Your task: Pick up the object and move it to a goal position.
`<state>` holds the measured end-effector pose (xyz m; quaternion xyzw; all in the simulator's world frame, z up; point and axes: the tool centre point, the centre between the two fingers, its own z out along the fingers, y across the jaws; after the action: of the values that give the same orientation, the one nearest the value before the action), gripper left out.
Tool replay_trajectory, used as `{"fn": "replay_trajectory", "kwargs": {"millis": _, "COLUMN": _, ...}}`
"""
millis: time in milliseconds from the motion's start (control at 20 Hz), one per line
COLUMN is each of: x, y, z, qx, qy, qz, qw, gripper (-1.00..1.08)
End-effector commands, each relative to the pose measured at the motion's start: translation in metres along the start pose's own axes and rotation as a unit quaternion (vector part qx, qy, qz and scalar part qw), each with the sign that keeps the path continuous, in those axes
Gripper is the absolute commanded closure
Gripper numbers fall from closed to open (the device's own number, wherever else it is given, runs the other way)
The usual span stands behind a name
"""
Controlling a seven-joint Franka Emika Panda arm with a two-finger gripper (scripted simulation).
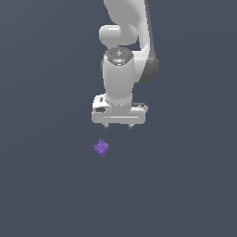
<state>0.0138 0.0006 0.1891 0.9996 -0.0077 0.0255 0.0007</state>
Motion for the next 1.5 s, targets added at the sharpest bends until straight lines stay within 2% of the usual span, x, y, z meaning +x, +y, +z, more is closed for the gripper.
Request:
{"fn": "replay_trajectory", "kwargs": {"millis": 0, "x": 0.0, "y": 0.0, "z": 0.0, "qx": 0.0, "qy": 0.0, "qz": 0.0, "qw": 1.0, "gripper": -0.92}}
{"fn": "replay_trajectory", "kwargs": {"millis": 400, "x": -0.008, "y": -0.025, "z": -0.006, "qx": 0.001, "qy": -0.008, "qz": -0.03, "qw": 0.9995, "gripper": -0.92}}
{"fn": "replay_trajectory", "kwargs": {"millis": 750, "x": -0.006, "y": -0.022, "z": -0.002, "qx": 0.001, "qy": -0.009, "qz": -0.018, "qw": 0.9998, "gripper": -0.92}}
{"fn": "replay_trajectory", "kwargs": {"millis": 1150, "x": 0.002, "y": -0.002, "z": 0.018, "qx": 0.003, "qy": -0.014, "qz": 0.054, "qw": 0.9984, "gripper": -0.92}}
{"fn": "replay_trajectory", "kwargs": {"millis": 1450, "x": 0.012, "y": 0.027, "z": 0.046, "qx": 0.003, "qy": -0.019, "qz": 0.15, "qw": 0.9885, "gripper": -0.92}}
